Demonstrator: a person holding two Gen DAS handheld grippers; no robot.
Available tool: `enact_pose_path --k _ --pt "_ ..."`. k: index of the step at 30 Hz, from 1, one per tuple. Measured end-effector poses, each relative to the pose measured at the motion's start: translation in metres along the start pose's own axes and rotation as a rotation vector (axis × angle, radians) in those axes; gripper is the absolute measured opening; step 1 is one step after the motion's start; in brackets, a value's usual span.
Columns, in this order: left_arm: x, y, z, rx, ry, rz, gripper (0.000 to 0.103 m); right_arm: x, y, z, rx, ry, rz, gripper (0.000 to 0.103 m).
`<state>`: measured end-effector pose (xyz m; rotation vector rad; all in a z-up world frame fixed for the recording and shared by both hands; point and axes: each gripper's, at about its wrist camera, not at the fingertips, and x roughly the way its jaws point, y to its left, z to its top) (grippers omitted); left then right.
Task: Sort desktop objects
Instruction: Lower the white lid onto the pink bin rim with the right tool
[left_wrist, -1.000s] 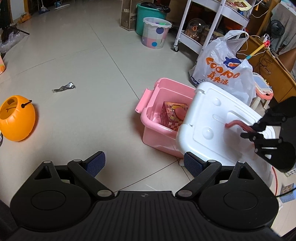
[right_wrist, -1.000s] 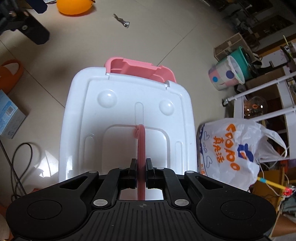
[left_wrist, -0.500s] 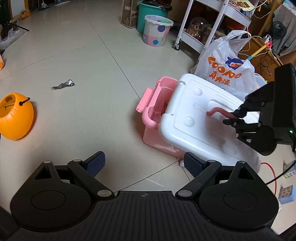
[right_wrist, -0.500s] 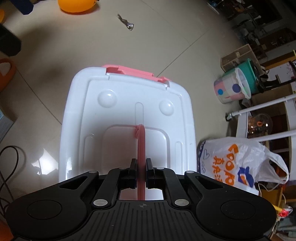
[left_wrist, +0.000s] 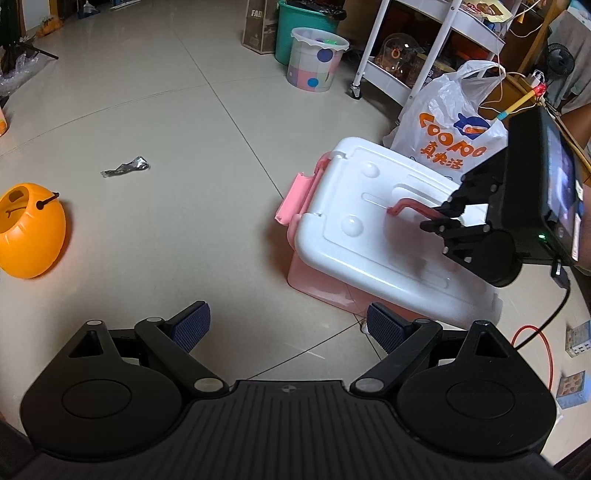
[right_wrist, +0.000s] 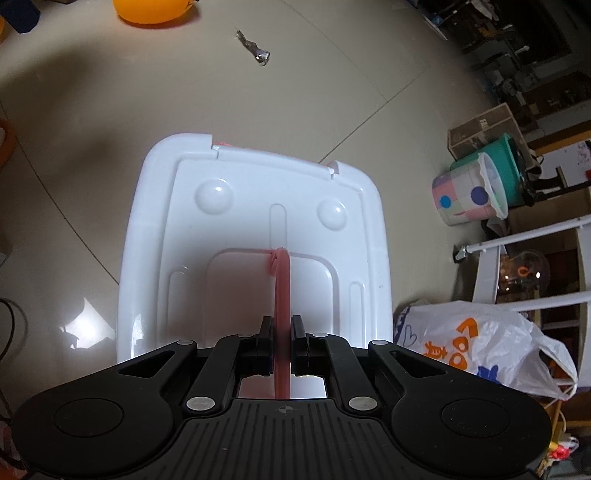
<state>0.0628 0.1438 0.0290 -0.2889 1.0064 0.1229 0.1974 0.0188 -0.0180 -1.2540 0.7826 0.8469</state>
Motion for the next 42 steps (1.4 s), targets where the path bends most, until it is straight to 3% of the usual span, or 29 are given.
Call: enact_pose_path --k 23,42 --pt "0.003 0.0 0.002 -0.011 0.009 -0.014 0.094 0.041 -0.007 0.015 -0.023 0.029 -0.015 0.008" --pt "0.004 0.001 0.005 -0.012 0.011 -0.015 0.094 0.053 -0.017 0.01 0.062 0.063 0.031 0.008"
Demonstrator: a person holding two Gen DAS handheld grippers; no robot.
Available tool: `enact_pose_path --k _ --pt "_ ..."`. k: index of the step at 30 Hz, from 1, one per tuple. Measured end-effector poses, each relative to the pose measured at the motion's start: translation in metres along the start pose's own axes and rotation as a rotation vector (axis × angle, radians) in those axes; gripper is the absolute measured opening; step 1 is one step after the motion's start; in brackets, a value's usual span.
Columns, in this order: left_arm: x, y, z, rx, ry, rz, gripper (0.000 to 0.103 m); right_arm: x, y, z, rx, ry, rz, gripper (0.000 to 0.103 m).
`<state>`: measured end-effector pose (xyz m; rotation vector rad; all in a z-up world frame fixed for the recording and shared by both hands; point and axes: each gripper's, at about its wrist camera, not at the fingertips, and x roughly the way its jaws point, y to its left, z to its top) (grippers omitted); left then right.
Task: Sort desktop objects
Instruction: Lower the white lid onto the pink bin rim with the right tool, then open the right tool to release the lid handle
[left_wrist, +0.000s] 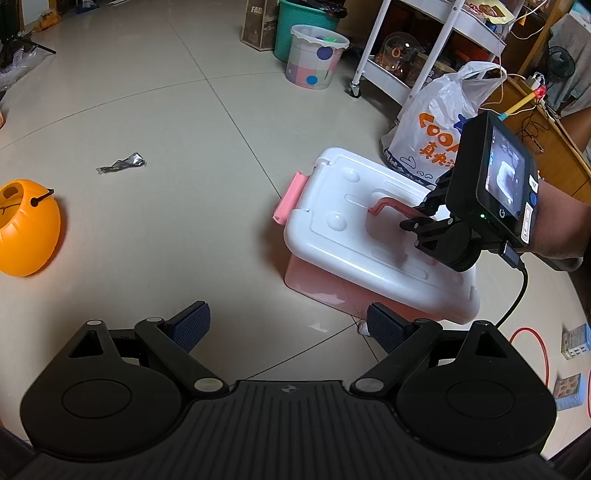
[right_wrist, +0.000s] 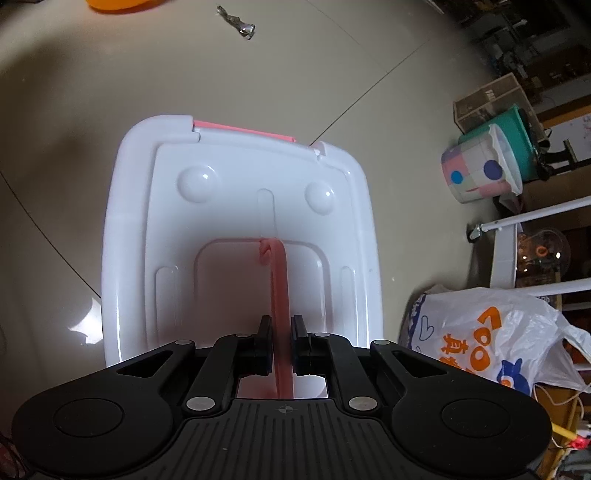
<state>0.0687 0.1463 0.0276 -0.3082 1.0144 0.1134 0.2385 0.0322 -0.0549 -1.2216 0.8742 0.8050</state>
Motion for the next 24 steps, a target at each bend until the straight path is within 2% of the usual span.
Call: enact_pose_path --k 9,11,13,24 --pt "0.001 -0.004 0.0 0.017 -0.007 0.003 0.094 -0.001 -0.001 0.001 0.064 0.018 -0.007 0.01" --pt "0.001 -0.005 -0.001 0.023 -0.008 0.002 0.094 -0.002 -0.004 0.001 0.096 0.026 0.005 0.012" --pt "0.0 -0.006 -0.001 0.028 -0.011 0.002 0.094 -0.005 -0.006 0.0 0.115 0.027 0.013 0.024" --pt "-0.007 -0.011 0.002 0.039 -0.051 0.006 0.094 -0.04 -0.009 -0.004 0.2 -0.001 -0.047 0.03"
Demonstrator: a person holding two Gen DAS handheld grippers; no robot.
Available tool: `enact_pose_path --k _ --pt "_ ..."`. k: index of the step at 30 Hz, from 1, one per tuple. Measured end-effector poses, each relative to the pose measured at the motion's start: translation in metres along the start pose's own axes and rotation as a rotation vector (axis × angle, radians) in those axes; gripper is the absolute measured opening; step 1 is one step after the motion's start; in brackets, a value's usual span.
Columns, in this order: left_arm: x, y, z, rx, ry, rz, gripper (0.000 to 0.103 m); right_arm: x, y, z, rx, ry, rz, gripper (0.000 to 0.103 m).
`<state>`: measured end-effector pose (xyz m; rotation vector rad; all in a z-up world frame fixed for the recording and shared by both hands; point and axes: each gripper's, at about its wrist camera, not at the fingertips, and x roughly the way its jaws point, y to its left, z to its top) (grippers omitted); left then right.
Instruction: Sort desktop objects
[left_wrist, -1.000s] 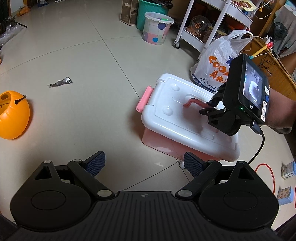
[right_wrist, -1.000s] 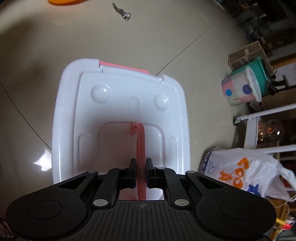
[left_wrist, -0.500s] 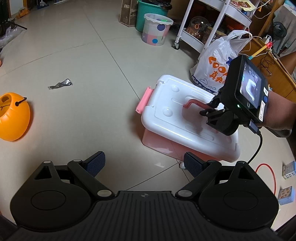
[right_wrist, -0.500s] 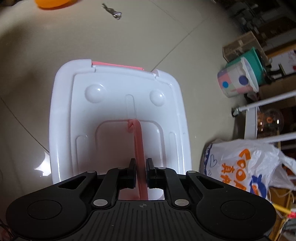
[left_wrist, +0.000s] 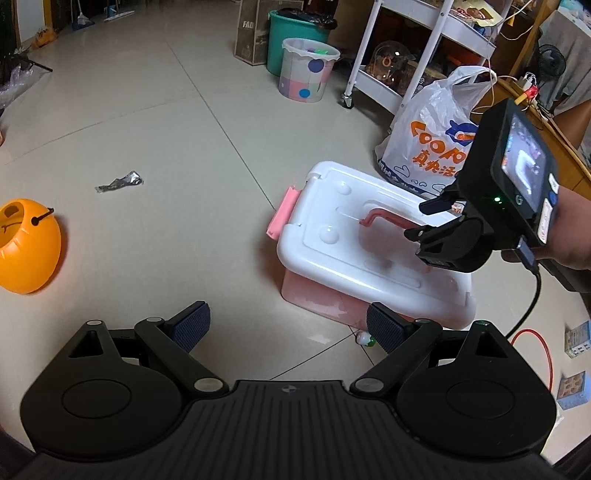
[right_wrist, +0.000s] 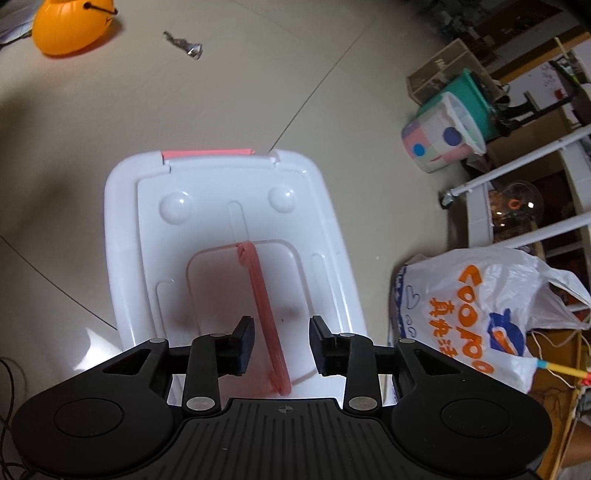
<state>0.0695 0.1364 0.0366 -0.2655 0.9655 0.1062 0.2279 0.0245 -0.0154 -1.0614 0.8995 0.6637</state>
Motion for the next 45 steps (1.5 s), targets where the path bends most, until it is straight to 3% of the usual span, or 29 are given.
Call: enact_pose_path --k 11,23,36,45 --pt "-0.012 -0.008 0.0 0.027 -0.069 0.017 0.094 -0.047 0.007 -0.018 0.147 -0.014 -0.087 0.031" --pt "-0.031 -0.026 -0.006 0.094 -0.143 -0.001 0.094 -0.103 0.017 -0.056 0.4 -0.024 -0.187 0.031" --pt "-0.035 -0.041 -0.018 0.143 -0.159 -0.002 0.094 -0.133 0.043 -0.103 0.659 -0.021 -0.213 0.032" --pt "-0.034 -0.044 -0.025 0.139 -0.167 0.041 0.094 -0.143 0.071 -0.125 0.806 -0.027 -0.188 0.032"
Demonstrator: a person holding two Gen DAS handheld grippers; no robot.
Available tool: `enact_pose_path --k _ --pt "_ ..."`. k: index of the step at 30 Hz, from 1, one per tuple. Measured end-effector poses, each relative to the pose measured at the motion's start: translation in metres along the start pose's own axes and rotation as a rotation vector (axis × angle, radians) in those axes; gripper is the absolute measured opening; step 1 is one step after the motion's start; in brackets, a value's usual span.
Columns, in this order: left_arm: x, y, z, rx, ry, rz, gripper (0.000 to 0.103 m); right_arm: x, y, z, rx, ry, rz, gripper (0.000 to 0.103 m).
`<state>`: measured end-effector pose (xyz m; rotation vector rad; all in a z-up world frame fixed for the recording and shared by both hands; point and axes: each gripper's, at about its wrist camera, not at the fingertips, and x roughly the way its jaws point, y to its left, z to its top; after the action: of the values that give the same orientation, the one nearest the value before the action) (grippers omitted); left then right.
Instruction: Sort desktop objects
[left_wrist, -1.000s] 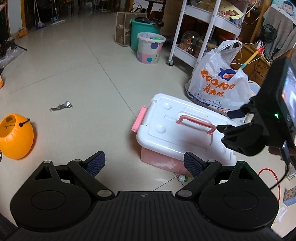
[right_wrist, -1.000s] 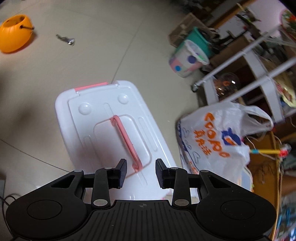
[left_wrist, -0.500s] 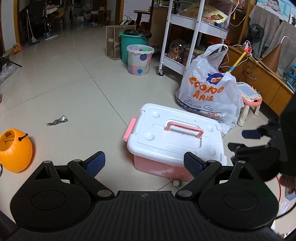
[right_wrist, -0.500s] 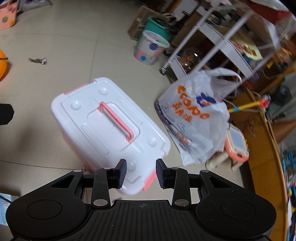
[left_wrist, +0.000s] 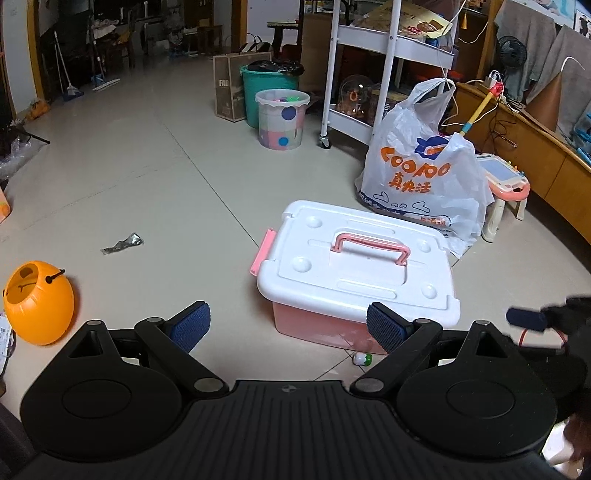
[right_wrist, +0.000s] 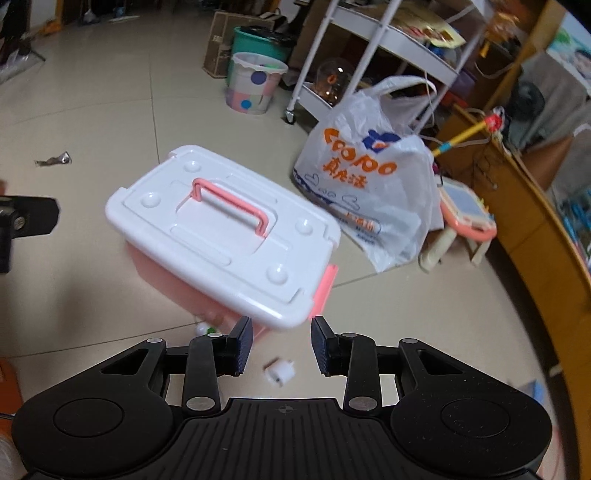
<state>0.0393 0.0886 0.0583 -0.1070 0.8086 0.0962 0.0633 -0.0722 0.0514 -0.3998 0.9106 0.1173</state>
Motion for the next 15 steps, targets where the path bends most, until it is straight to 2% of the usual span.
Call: enact_pose_path --k 8,15 --pt "0.001 -0.008 -0.008 0.028 0.013 -0.022 0.094 -0.008 0.001 -0.026 0.115 0.008 0.021 0.033" --pt "-0.002 -0.022 -0.015 0.098 -0.007 -0.001 0.094 -0.011 0.001 -0.044 0.187 0.031 0.036 0.033"
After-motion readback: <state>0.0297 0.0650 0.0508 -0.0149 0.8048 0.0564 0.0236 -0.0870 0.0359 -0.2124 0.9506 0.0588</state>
